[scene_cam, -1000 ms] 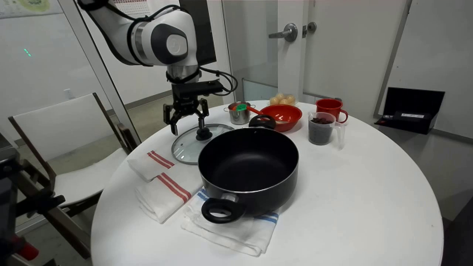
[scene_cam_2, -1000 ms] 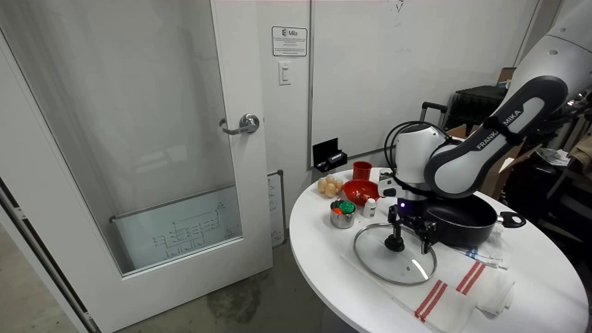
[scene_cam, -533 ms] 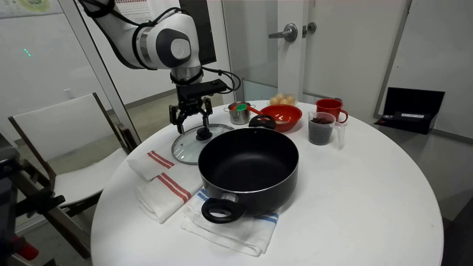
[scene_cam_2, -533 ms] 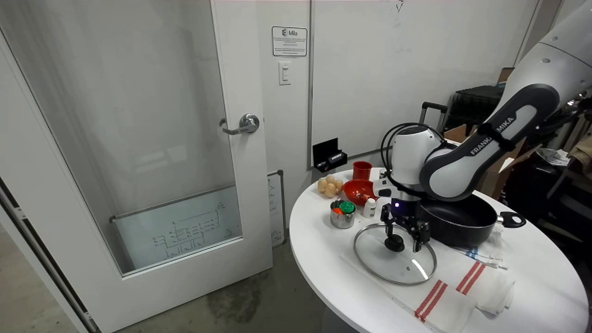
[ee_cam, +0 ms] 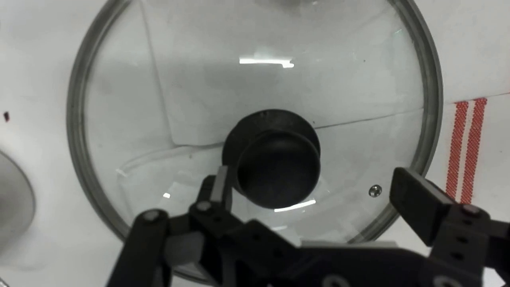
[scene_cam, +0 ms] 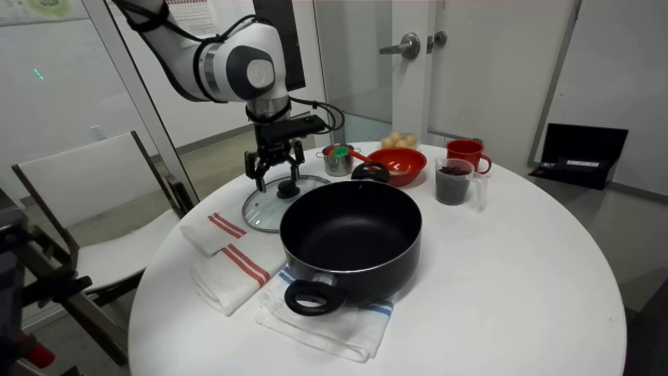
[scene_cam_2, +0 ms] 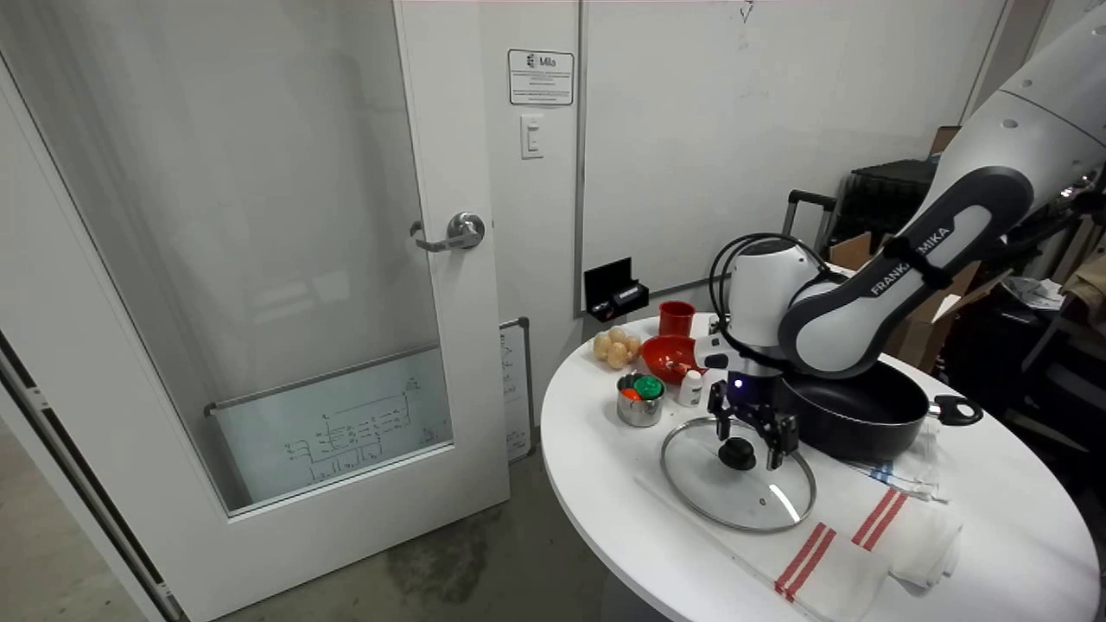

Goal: Put the glass lid on the black pot.

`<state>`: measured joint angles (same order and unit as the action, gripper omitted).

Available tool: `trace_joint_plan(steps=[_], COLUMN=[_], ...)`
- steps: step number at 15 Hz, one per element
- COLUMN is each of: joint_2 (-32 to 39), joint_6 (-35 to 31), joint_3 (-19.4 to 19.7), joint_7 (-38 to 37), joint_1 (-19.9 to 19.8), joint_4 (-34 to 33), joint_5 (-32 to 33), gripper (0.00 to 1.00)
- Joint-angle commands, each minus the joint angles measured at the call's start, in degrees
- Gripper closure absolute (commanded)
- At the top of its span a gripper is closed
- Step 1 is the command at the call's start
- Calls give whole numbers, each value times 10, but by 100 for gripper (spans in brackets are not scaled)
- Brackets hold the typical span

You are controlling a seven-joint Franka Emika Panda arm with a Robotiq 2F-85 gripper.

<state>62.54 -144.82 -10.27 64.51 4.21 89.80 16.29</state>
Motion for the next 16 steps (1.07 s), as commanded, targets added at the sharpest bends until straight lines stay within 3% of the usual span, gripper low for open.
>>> trace_joint_plan(steps=[1, 4, 5, 7, 12, 13, 16], joint_2=[21, 28, 29, 32, 33, 33, 30], joint_6=[-9, -8, -8, -8, -11, -11, -10], joint_3=[5, 6, 6, 6, 6, 6, 5], joint_7=[11, 10, 11, 12, 13, 13, 12], joint_1=[5, 6, 5, 5, 5, 4, 4], joint_4=[-26, -34, -37, -41, -49, -48, -46], joint_5=[9, 8, 8, 8, 7, 7, 6], gripper=[0, 2, 26, 31, 70, 75, 75])
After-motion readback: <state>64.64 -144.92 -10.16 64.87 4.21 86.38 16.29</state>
